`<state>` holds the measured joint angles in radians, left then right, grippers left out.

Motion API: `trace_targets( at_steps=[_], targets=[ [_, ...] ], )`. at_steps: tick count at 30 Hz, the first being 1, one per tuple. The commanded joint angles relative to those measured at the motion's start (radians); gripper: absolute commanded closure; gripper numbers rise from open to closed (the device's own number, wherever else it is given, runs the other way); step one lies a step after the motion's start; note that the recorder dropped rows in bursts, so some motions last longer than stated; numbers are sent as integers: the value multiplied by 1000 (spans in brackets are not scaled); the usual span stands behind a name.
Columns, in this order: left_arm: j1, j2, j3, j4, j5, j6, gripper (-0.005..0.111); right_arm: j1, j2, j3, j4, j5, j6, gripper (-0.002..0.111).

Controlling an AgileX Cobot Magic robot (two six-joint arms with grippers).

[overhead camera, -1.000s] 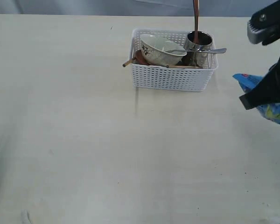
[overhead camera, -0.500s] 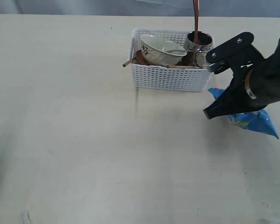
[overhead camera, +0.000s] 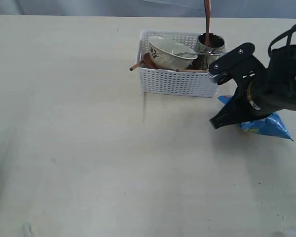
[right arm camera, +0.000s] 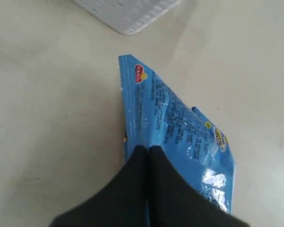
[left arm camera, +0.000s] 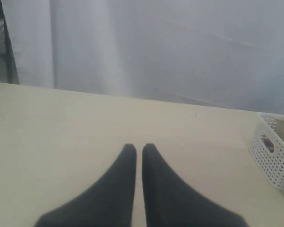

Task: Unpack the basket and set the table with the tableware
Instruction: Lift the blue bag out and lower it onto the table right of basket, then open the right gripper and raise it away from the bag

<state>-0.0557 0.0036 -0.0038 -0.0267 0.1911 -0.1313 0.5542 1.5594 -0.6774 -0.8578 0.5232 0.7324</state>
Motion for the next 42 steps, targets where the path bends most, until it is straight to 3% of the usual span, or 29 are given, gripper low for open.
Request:
trace_targets(
  at_steps=[1,4,10,12,18,27,35,42],
  targets=[
    [5,-4,4,-6,-1,4,101,-4,3,4,-22,-23,28,109],
    [5,-4,4,-6,-1,4,101,-4,3,4,-22,-19,36,104],
    [5,-4,4,-6,-1,4,101,-4,3,4,-19,-14,48,68],
    [5,-4,4,-6,-1,4,101,-4,3,4,-19,-9,56,63],
    [5,-4,4,-4,-1,4,101,-4,-44,4,63,37,37,63],
    [5,-4,4,-4,-1,4,101,-4,-208,4,352,140,-189,63],
    [5,-4,4,-4,-1,4,101,-4,-462,4,518,303,-332,65],
    [5,-4,4,-4,-1,4,101,-4,-695,4,531,342,-336,65]
  ],
)
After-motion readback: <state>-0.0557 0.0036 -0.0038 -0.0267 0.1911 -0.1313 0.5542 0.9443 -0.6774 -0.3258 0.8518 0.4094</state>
